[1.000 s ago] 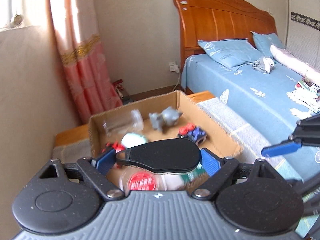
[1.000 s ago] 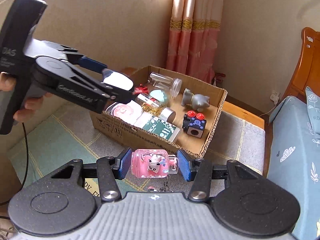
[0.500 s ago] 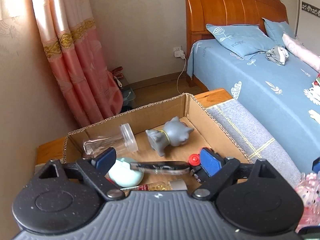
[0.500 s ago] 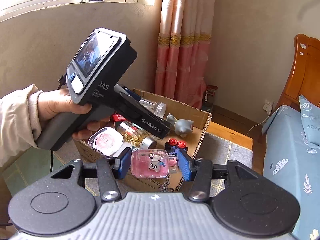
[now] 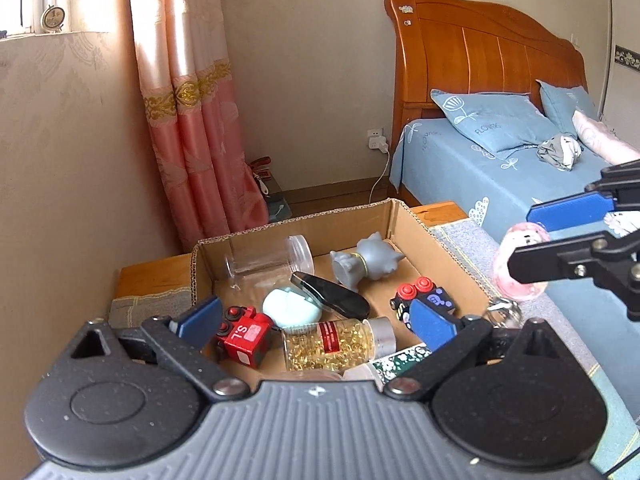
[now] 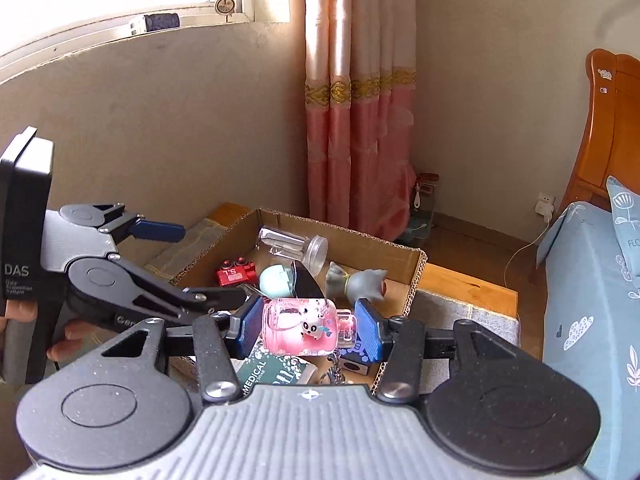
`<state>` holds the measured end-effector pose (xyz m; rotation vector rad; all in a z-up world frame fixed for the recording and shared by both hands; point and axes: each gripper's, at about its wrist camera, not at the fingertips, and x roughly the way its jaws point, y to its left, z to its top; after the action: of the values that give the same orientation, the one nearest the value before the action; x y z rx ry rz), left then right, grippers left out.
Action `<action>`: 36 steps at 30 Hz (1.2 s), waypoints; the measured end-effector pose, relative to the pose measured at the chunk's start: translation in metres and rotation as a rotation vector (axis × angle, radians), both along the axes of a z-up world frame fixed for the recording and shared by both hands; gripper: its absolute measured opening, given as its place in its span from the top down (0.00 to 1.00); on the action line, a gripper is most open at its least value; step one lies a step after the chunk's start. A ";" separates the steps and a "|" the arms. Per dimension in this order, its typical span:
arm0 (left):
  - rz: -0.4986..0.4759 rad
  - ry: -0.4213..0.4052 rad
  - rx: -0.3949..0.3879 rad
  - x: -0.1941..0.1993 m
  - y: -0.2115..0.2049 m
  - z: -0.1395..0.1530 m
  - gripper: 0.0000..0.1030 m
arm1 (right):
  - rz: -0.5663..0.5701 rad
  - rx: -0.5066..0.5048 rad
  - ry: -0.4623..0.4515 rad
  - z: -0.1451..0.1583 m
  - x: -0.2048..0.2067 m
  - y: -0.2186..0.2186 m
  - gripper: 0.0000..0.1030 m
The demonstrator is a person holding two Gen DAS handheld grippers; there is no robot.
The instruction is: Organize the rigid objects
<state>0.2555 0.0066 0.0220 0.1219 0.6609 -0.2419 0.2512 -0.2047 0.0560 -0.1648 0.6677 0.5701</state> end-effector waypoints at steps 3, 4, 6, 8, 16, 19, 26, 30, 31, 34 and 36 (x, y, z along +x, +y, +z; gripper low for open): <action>0.001 -0.011 -0.011 -0.007 0.001 0.002 0.03 | 0.005 -0.031 0.018 -0.007 -0.001 0.006 0.46; 0.007 -0.013 -0.010 -0.010 0.001 0.002 0.03 | 0.002 -0.040 0.031 -0.012 0.000 0.007 0.46; 0.015 -0.017 -0.008 -0.015 0.001 0.001 0.03 | -0.007 -0.060 0.075 -0.024 0.004 0.011 0.46; 0.019 -0.023 -0.013 -0.021 0.002 0.001 0.03 | -0.016 -0.072 0.111 -0.035 0.006 0.012 0.46; 0.131 -0.023 -0.020 -0.049 0.015 0.005 0.02 | -0.205 -0.075 0.138 -0.039 -0.010 0.008 0.00; 0.222 0.021 0.044 -0.055 0.015 0.003 0.02 | -0.305 -0.101 0.147 -0.041 -0.023 0.010 0.00; 0.271 0.116 0.099 -0.069 0.015 -0.007 0.02 | -0.422 -0.117 0.176 -0.050 -0.055 0.017 0.00; 0.289 0.134 0.095 -0.078 0.016 -0.006 0.02 | -0.459 -0.093 0.163 -0.045 -0.069 0.018 0.00; 0.291 0.131 0.092 -0.082 0.017 -0.005 0.02 | -0.463 -0.089 0.161 -0.044 -0.072 0.019 0.00; 0.303 0.124 0.093 -0.088 0.017 -0.001 0.02 | -0.466 -0.095 0.151 -0.042 -0.076 0.022 0.00; 0.311 0.117 0.101 -0.090 0.017 0.001 0.02 | -0.464 -0.099 0.146 -0.041 -0.078 0.025 0.00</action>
<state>0.1654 0.0234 0.0226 0.1000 0.7986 0.0849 0.1734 -0.1801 0.0147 -0.0562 0.8454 0.1033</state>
